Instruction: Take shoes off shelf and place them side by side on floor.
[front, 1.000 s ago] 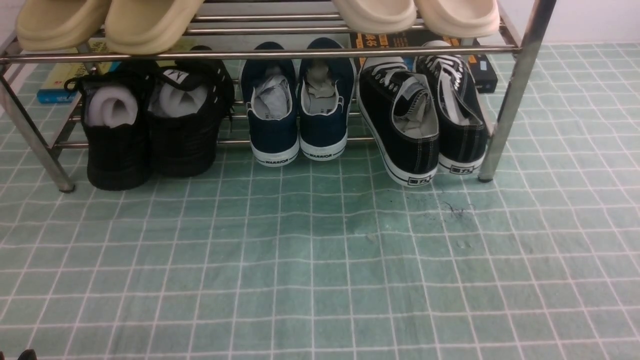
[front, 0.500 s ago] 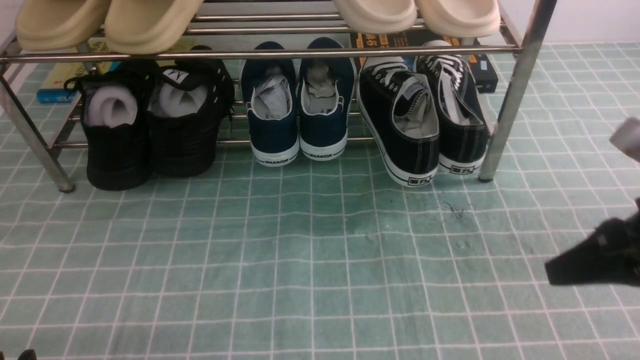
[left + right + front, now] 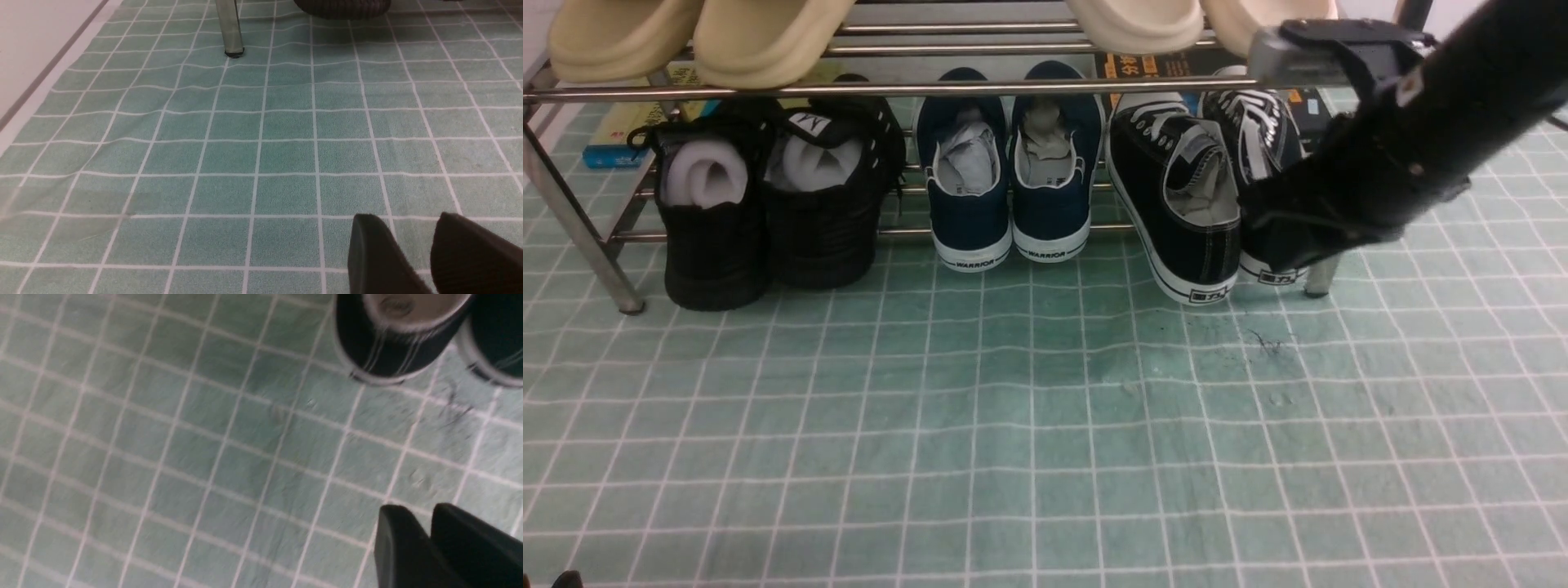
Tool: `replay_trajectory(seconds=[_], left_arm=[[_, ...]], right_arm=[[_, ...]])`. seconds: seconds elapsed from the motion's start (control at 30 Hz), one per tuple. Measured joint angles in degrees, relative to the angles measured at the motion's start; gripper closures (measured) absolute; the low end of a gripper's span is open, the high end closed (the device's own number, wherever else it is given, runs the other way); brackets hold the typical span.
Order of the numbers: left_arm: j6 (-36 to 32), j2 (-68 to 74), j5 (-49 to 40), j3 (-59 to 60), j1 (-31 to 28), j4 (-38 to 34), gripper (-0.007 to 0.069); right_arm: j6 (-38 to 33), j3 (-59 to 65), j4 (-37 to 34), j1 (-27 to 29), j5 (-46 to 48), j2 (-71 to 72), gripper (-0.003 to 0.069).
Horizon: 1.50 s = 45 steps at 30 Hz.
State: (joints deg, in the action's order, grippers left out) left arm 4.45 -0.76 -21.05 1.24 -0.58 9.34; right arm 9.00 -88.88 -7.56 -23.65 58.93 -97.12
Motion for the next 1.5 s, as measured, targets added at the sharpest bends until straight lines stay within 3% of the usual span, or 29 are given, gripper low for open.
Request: replay_trajectory(seconds=[0.03,0.07,0.1,0.13,0.3,0.43,0.57,0.7,0.8,0.9,0.93,1.23,1.5], left_arm=[[0.0,0.0,0.0,0.0,0.0,0.0,0.0383],[0.0,0.0,0.0,0.0,0.0,0.0,0.0383],[0.0,0.0,0.0,0.0,0.0,0.0,0.0383],[0.0,0.0,0.0,0.0,0.0,0.0,0.0383],[0.0,0.0,0.0,0.0,0.0,0.0,0.0383],[0.0,0.0,0.0,0.0,0.0,0.0,0.0383],[0.0,0.0,0.0,0.0,0.0,0.0,0.0383],[0.0,0.0,0.0,0.0,0.0,0.0,0.0383],[0.0,0.0,0.0,0.0,0.0,0.0,0.0383],[0.0,0.0,0.0,0.0,0.0,-0.05,0.0383],[0.0,0.0,0.0,0.0,0.0,-0.05,0.0383],[0.0,0.0,0.0,0.0,0.0,-0.05,0.0383],[0.0,0.0,0.0,0.0,0.0,-0.05,0.0383]], right_arm=[[0.43,-0.38,0.52,-0.08,-0.07,0.0,0.0482],[4.08,-3.08,4.41,-0.28,-0.96,-2.94,0.0419],[4.08,-3.08,4.41,-0.28,-1.12,-3.24,0.0412],[7.35,-4.55,7.56,-0.34,-3.39,-5.46,0.0352],[11.95,-5.24,14.24,-0.34,-11.27,-9.75,0.0207],[12.55,-5.29,17.12,-0.39,-17.64,-12.54,0.0164],[12.71,-5.29,17.75,-0.39,-20.25,-15.16,0.0165],[12.72,-5.29,18.33,-0.39,-22.27,-16.75,0.0237],[12.72,-5.29,18.47,-0.39,-22.67,-16.89,0.0393],[12.72,-5.29,18.52,-0.39,-22.1,-16.49,0.0606],[12.78,-5.29,18.33,-0.39,-21.64,-16.09,0.0638],[9.5,-4.8,10.85,-3.47,-0.44,-5.59,0.0643],[8.52,-3.71,9.29,-7.14,13.27,5.51,0.0643]])
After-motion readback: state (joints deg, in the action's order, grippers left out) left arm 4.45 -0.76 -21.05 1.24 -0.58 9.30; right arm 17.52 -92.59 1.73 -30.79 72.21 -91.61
